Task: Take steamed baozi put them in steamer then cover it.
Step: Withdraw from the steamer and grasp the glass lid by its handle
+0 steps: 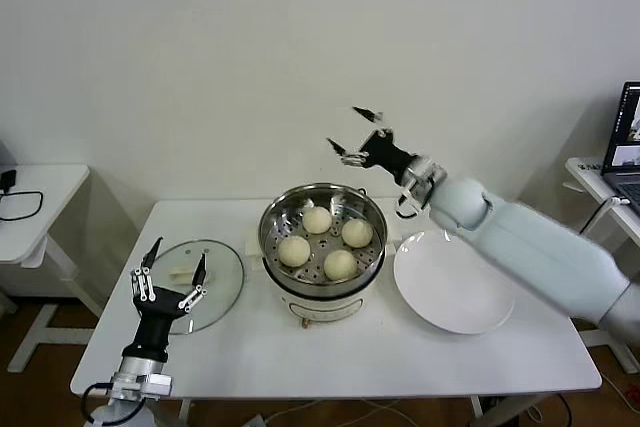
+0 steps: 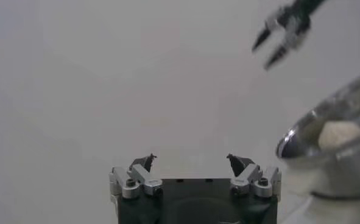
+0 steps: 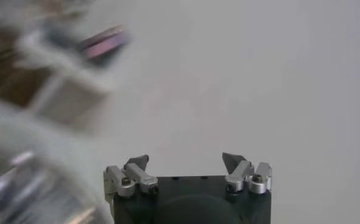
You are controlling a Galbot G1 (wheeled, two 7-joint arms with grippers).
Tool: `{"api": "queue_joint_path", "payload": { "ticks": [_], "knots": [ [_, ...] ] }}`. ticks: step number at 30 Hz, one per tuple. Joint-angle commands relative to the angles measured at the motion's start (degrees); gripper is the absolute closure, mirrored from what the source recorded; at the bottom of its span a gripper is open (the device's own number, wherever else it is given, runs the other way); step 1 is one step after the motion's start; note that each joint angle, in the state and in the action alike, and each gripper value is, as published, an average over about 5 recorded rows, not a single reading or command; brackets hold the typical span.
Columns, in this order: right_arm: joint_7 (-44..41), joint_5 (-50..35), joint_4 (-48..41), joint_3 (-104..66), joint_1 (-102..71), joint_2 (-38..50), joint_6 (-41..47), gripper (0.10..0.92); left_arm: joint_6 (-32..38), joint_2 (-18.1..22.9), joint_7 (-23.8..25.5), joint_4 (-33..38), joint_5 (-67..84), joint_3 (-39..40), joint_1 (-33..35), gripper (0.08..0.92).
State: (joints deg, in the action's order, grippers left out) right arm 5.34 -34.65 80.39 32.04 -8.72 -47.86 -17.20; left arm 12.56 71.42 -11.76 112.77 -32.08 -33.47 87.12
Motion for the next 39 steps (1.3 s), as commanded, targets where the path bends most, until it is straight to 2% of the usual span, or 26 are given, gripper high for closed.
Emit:
{"api": "queue_joint_path", "payload": {
  "ticks": [1, 11, 21, 31, 39],
  "knots": [
    [13.48, 2.79, 4.47, -37.85, -36.58, -3.56, -4.04, 0.203, -0.03, -0.60, -0.55, -8.30, -22.10, -1.78, -2.28, 0.177],
    [9.81, 4.15, 6.48, -49.12, -46.89, -10.38, -3.71, 0.203, -3.14, -2.02, 0.03, -16.84, -37.34, -4.75, -3.64, 0.177],
    [7.37, 5.06, 8.15, -54.20, -53.68, -13.29, -3.18, 0.203, -2.10, -2.18, -2.23, -27.48, -40.46, -3.31, -9.49, 0.177],
    [5.88, 7.09, 8.73, -56.48, -58.45, -15.67, -3.95, 0.203, -2.27, -1.44, -4.02, -30.95, -39.72, -1.15, -14.98, 0.177],
    [5.57, 8.27, 8.74, -56.43, -59.32, -16.33, -3.99, 0.203, -3.99, -1.64, -3.43, -33.67, -39.22, 0.13, -18.05, 0.177]
  ]
}}
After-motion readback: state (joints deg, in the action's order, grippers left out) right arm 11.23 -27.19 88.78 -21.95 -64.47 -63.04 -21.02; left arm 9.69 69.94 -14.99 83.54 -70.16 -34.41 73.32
